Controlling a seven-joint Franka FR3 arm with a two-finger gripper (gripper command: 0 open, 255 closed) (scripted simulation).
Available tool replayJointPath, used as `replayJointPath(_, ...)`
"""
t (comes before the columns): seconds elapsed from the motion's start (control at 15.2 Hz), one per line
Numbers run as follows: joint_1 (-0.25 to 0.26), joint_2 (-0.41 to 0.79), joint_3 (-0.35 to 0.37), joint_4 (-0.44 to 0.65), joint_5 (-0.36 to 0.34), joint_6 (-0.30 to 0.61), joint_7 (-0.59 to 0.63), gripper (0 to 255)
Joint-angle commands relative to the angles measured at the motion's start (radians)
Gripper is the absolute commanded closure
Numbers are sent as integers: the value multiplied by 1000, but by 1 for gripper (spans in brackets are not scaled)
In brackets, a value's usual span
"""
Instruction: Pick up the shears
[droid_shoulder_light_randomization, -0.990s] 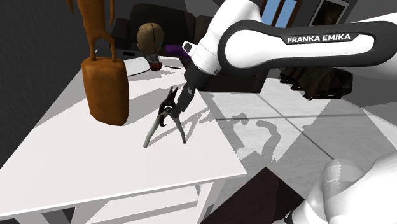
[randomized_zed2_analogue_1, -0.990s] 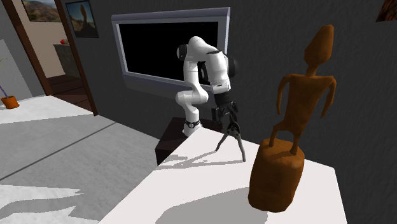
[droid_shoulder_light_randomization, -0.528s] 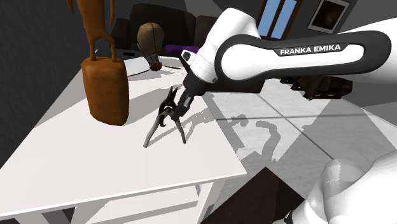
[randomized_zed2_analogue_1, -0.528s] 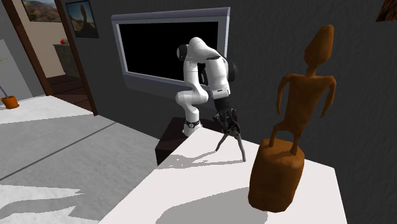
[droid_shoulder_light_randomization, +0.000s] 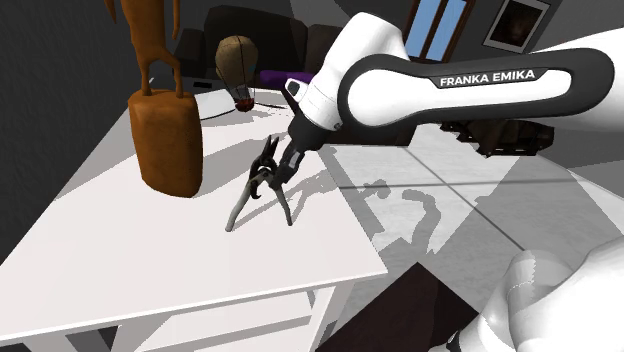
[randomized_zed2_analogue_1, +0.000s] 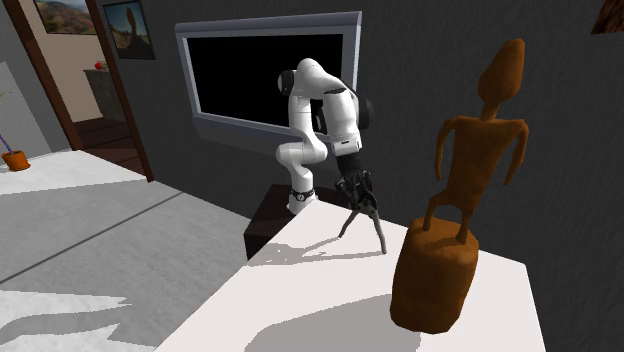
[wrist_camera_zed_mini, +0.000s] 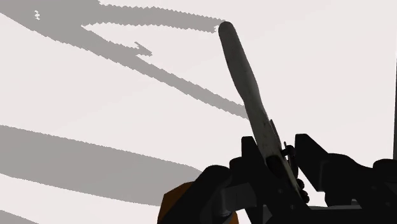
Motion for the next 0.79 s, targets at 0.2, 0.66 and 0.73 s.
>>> replayJointPath(0.2, -2, -8, -2, 44, -7, -53, 9, 255)
replayJointPath(0.66, -7, -16, -5, 130, -18, -147, 25, 255)
replayJointPath(0.73, -7, -16, -6, 144, -20, -160, 27, 255)
